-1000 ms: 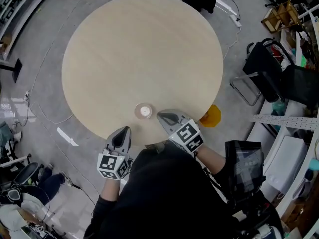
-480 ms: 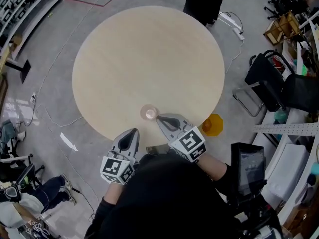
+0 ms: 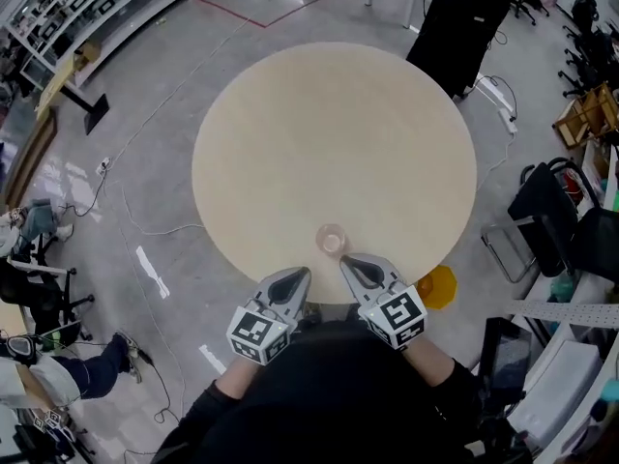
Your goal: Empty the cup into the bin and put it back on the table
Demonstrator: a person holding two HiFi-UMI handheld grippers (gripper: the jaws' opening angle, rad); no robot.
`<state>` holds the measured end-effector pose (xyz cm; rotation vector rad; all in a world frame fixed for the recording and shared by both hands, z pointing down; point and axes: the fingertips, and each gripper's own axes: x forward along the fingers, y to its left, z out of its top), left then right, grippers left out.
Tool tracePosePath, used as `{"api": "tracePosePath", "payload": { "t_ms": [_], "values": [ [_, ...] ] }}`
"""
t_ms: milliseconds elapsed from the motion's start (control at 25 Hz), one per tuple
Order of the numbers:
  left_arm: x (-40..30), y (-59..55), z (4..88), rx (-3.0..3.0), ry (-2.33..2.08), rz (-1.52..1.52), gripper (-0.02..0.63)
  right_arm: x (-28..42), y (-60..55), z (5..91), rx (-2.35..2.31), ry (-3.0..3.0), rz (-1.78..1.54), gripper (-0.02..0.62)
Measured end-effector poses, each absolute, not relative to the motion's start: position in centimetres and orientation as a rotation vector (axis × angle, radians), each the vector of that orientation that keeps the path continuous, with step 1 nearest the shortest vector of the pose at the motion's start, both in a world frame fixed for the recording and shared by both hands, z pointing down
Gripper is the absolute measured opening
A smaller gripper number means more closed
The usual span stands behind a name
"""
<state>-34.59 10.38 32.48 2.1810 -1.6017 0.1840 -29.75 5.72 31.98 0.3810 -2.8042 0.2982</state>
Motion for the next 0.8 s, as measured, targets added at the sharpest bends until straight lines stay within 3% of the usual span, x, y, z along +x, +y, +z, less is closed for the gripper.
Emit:
{"api": "tracePosePath", "payload": {
  "t_ms": [800],
  "values": [
    [-36.3,11.7,32.3,2.158,-1.603,0.188,0.025,-31.6,7.0,31.8,0.361,-2.8,0.3,0.017]
  ]
}}
